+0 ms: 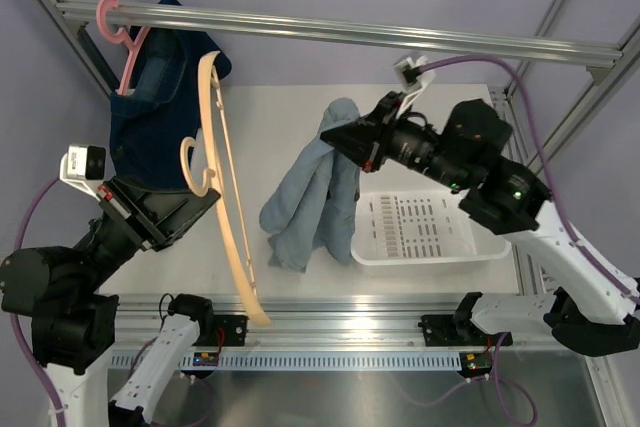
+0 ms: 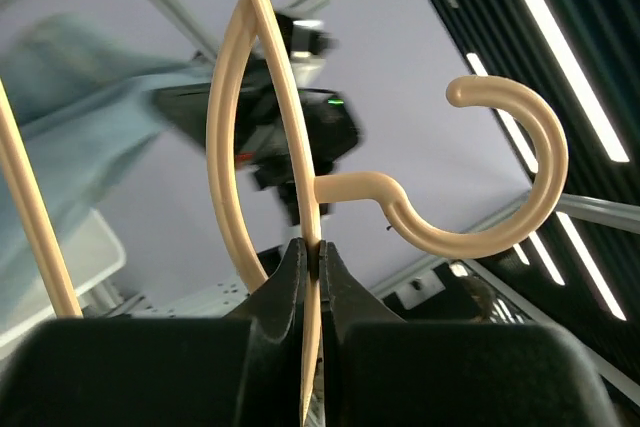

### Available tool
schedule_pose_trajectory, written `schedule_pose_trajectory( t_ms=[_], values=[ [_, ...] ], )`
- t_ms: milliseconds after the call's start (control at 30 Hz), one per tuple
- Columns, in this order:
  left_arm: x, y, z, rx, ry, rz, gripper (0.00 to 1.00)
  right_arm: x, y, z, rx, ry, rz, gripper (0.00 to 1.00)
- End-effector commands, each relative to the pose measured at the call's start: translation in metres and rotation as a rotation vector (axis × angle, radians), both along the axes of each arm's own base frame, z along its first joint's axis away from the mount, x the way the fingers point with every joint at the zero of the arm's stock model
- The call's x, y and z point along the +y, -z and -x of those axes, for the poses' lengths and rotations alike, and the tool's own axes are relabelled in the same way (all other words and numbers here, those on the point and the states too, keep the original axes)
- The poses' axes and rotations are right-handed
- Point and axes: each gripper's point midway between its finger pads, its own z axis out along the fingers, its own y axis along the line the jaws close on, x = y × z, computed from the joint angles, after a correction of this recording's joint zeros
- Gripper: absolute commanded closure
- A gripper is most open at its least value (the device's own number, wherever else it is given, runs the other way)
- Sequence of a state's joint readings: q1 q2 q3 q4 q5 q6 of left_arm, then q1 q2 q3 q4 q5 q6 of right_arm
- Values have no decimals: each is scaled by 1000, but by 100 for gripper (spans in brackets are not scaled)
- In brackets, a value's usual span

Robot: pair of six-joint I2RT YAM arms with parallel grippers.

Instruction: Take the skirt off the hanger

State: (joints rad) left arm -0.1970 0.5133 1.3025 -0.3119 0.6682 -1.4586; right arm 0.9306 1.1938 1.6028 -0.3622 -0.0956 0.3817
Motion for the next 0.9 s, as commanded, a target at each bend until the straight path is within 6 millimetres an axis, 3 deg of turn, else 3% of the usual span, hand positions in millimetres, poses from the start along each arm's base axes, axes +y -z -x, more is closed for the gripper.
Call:
schedule_pose_trajectory(
  t_ms=[0, 33, 100, 133, 333, 467, 633, 867],
  values=[
    [0, 36, -28, 67, -79, -117, 100, -55, -94, 29, -209, 53, -111, 100],
    [0, 39, -28, 63, -82, -115, 100, -69, -113, 35, -254, 72, -129, 100],
    [-2, 52, -37, 93, -80, -119, 100, -82, -119, 36, -268, 109, -107, 100],
    [-2, 55, -37, 93, -75, -121, 100, -94, -136, 40, -308, 134, -119, 100],
    [-4, 64, -42, 99, -75, -148, 100, -135, -158, 30, -380, 308, -52, 100],
    [-5, 62, -41, 88, -69, -156, 100, -155, -144, 13, -360, 443, 28, 100],
    [-5, 62, -40, 80, -67, -156, 100, -163, -106, -7, -353, 546, 149, 100],
    [-6, 61, -39, 75, -58, -146, 100, -173, -88, -18, -341, 608, 191, 100]
  ],
)
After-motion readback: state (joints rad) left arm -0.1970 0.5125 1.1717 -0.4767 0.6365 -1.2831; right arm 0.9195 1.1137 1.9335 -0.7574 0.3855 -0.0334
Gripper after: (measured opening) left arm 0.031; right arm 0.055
